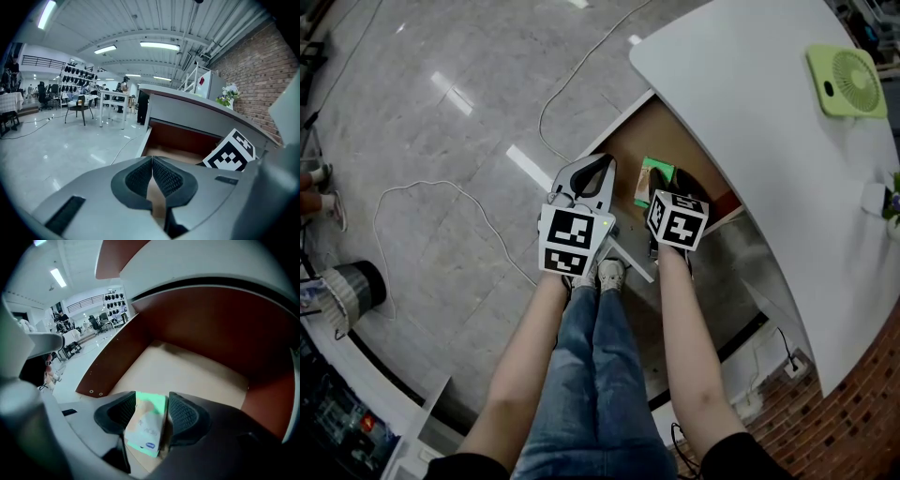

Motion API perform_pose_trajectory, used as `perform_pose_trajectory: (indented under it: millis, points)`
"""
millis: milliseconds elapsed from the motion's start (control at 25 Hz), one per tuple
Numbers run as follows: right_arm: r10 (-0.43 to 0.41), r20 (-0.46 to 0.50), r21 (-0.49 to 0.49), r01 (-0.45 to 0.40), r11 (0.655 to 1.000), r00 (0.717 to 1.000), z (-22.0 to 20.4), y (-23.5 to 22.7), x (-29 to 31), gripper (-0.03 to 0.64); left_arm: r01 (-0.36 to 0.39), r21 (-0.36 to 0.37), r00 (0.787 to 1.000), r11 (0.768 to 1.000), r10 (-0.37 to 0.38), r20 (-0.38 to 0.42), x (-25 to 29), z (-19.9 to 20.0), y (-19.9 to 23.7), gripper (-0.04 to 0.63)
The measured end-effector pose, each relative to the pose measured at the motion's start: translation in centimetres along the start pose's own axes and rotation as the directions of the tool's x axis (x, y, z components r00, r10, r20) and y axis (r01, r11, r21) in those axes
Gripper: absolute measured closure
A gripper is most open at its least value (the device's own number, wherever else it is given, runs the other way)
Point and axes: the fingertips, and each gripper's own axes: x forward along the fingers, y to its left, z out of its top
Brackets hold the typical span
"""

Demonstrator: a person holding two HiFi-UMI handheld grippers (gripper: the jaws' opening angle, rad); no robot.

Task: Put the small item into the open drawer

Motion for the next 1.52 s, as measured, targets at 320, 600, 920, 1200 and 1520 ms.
perform_pose_trajectory:
  millis: [320,600,920,1200,1520]
  points:
    - [-0.016,0.047,-0.003,0.016,1.0,0.999,1.0,-0.2,-1.1,0.377,-0.002,-0.004,1.0,1.0,0.003,0.012,-0.3,0.5,-0.2,0.571]
    - [0.018,0.149,-0.016,-0.016,1.0,0.989,3.3,0.9,-3.8,0.397,-0.013,-0.006,1.0,1.0,0.014,0.021,-1.3,1.6,-0.1,0.571]
    - [0.111,0.293,-0.049,-0.101,0.994,0.95,7.0,4.7,-12.3,0.516,-0.037,0.012,0.998,0.999,0.037,0.056,-5.5,6.1,-0.6,0.571]
    - [0.142,0.424,-0.048,-0.135,0.99,0.895,12.1,5.8,-22.9,0.581,-0.062,0.036,0.991,0.997,0.058,0.119,-11.5,12.6,-2.3,0.571]
    - [0.114,0.54,-0.035,-0.113,0.993,0.834,17.3,4.4,-34.0,0.612,-0.087,0.084,0.975,0.993,0.067,0.213,-19.2,20.7,-5.0,0.572]
